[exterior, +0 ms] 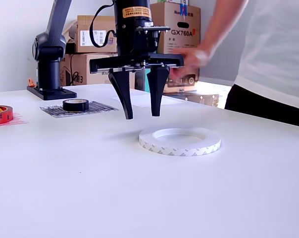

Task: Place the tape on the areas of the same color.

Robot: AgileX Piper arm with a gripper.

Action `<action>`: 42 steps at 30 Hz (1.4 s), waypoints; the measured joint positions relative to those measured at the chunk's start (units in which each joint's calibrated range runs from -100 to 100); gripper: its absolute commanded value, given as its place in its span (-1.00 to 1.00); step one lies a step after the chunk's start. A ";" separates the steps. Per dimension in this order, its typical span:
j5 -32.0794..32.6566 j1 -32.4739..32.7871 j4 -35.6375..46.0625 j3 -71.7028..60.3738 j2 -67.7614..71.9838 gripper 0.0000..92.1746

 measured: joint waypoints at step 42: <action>15.89 -0.42 -4.03 -1.09 3.89 0.10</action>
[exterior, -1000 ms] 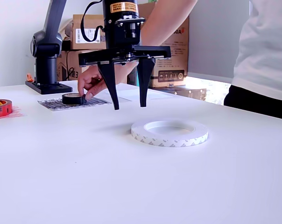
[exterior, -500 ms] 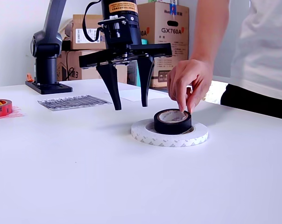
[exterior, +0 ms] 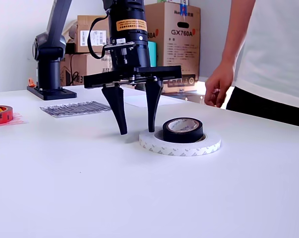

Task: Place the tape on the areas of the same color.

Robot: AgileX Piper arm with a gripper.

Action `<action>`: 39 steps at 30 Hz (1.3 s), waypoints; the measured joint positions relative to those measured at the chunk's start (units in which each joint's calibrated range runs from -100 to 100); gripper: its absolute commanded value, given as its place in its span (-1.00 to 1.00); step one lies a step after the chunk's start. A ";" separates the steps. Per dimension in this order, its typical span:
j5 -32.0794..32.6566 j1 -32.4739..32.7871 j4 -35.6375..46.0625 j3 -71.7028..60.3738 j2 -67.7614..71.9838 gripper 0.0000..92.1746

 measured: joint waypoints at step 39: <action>-0.44 1.87 -0.14 0.00 0.92 -1.00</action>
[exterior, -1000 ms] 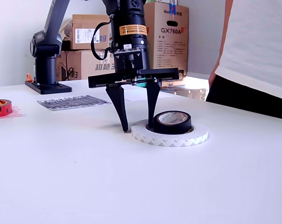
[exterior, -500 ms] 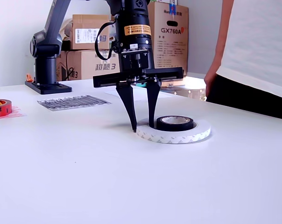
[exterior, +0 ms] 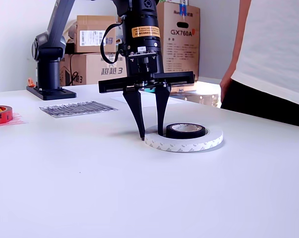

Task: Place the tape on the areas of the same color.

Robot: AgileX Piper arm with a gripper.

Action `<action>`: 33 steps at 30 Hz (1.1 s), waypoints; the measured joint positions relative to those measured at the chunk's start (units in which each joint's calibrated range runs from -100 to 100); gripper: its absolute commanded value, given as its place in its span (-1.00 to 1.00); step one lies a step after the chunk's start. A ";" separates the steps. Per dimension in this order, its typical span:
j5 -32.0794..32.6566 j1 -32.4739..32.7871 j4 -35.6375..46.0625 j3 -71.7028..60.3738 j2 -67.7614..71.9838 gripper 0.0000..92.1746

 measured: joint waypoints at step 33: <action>-9.14 -0.09 5.73 -1.63 -16.33 -1.00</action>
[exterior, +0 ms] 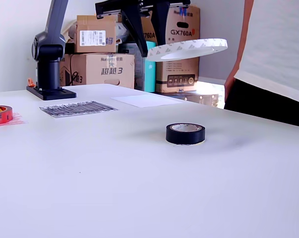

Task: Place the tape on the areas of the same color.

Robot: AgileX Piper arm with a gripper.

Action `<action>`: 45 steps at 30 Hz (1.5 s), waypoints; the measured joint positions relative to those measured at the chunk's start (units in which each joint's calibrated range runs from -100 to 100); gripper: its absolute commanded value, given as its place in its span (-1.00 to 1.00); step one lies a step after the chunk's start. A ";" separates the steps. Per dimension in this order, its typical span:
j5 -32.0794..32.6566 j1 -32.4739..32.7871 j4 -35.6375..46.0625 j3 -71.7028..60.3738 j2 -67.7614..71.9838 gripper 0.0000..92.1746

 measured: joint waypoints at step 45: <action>-34.07 18.65 -28.37 71.30 -42.76 -1.00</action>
